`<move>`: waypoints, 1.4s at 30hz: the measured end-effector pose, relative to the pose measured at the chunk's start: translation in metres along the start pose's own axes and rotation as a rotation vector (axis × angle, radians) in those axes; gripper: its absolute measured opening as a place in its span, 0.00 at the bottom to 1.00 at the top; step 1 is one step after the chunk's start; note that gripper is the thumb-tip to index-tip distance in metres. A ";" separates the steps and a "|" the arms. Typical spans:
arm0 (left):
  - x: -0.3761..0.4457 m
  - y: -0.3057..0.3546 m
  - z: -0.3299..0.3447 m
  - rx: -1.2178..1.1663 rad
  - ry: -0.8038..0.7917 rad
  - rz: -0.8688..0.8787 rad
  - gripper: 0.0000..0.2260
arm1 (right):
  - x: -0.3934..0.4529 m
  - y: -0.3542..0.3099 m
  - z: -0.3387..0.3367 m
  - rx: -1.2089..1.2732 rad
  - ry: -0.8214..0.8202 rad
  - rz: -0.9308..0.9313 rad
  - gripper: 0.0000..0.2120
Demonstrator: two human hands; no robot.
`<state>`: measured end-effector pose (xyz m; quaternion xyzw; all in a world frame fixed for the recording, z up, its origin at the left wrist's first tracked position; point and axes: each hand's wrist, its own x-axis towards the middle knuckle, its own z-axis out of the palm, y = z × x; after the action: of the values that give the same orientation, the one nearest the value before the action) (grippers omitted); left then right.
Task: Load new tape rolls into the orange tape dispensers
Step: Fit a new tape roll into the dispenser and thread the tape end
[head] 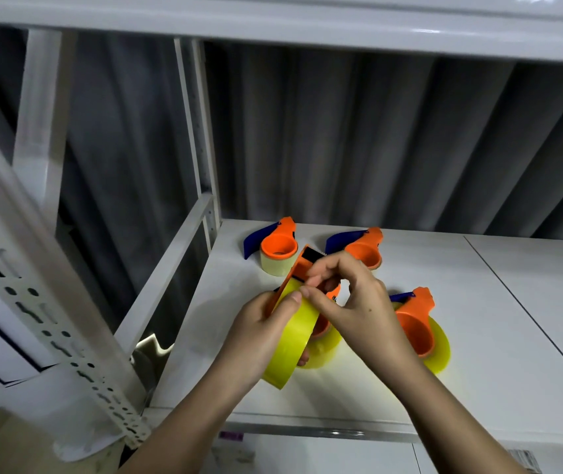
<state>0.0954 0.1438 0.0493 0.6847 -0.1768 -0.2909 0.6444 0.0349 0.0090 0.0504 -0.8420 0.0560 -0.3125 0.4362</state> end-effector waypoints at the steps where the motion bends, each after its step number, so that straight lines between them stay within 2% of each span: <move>1: 0.000 0.000 0.000 0.000 0.002 0.009 0.12 | -0.001 0.000 0.003 -0.003 0.016 0.010 0.12; 3: 0.001 -0.001 0.000 0.006 0.007 0.026 0.12 | -0.003 -0.001 0.005 -0.068 0.034 0.007 0.11; 6: 0.002 -0.004 -0.001 0.037 0.021 0.041 0.13 | -0.001 -0.001 0.003 -0.310 0.047 -0.066 0.08; 8: 0.003 -0.006 -0.001 0.055 0.033 0.047 0.13 | 0.000 0.000 0.002 -0.437 0.073 -0.139 0.11; 14: 0.006 -0.008 -0.002 0.083 0.044 0.053 0.13 | -0.006 -0.001 0.011 -0.629 0.150 -0.227 0.10; 18: 0.006 -0.007 -0.004 0.091 0.022 0.054 0.12 | -0.001 0.002 0.011 -0.650 0.201 -0.226 0.10; 21: 0.005 -0.003 -0.005 0.089 0.022 0.068 0.15 | 0.001 0.003 0.012 -0.825 0.209 -0.298 0.08; 25: 0.001 0.004 -0.010 0.155 0.013 0.104 0.10 | 0.013 0.011 0.008 -0.940 0.208 -0.241 0.04; 27: -0.005 0.006 -0.009 0.145 -0.040 0.111 0.07 | 0.023 0.015 -0.003 -0.913 0.291 -0.193 0.07; 29: -0.010 0.006 -0.007 0.095 -0.066 0.088 0.06 | 0.024 0.015 -0.010 -0.899 0.280 -0.234 0.10; 32: -0.010 0.005 -0.008 0.095 -0.060 0.085 0.07 | 0.027 0.013 -0.015 -0.873 0.201 -0.293 0.10; 37: -0.017 0.011 -0.013 0.072 -0.114 0.068 0.07 | 0.046 0.015 -0.037 -0.645 -0.006 -0.316 0.14; 42: -0.023 0.018 -0.017 0.083 -0.162 0.078 0.07 | 0.052 0.019 -0.041 -0.444 -0.113 -0.276 0.15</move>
<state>0.0905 0.1690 0.0709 0.6776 -0.2669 -0.3123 0.6100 0.0564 -0.0505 0.0785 -0.9328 -0.0165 -0.3016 0.1966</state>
